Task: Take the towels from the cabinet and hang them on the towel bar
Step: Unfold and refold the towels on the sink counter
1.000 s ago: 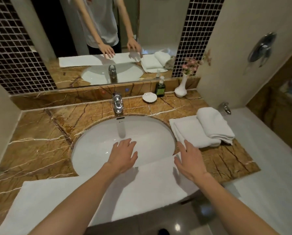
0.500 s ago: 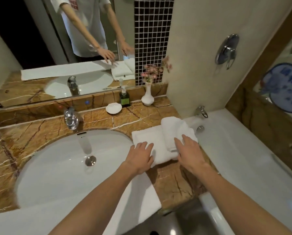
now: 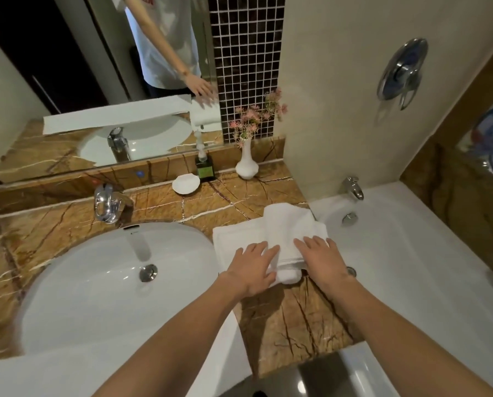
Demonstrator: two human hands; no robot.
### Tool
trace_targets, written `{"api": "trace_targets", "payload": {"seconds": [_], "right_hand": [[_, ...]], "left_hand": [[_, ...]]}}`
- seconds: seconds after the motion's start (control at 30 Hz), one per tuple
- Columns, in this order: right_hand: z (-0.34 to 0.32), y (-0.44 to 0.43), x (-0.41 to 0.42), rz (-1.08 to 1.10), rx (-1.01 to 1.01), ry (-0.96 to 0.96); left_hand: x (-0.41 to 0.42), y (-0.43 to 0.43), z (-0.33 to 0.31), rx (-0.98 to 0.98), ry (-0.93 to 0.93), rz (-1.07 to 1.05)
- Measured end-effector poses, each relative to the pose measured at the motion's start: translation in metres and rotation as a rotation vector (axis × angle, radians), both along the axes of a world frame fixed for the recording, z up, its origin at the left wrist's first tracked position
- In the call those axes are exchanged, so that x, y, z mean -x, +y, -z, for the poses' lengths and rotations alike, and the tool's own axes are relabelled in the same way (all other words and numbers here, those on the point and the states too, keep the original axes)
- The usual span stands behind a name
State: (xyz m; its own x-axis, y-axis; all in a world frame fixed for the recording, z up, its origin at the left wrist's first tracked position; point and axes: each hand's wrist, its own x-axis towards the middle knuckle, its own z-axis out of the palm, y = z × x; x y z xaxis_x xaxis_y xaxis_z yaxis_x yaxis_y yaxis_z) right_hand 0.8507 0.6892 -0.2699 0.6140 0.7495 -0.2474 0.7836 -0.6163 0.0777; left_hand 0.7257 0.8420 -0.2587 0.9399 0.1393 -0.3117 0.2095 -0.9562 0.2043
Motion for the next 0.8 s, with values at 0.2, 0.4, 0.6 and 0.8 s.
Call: {"api": "trace_targets", "payload": {"seconds": [0.2, 0.4, 0.6, 0.8], "right_hand": [[-0.021, 0.006, -0.011, 0.020, -0.231, -0.040], [-0.065, 0.024, -0.012, 0.001, -0.534, 0.022], [-0.095, 0.049, 0.002, 0.090, -0.797, 0.052], [-0.119, 0.067, 0.014, 0.052, -1.006, 0.072]], "left_hand": [[-0.010, 0.000, -0.001, 0.138, -0.072, -0.089], [-0.025, -0.012, -0.024, 0.466, -0.347, -0.346], [-0.028, -0.008, -0.047, 0.711, -0.503, -0.427], [-0.016, 0.023, -0.070, 0.792, -0.622, -0.538]]}}
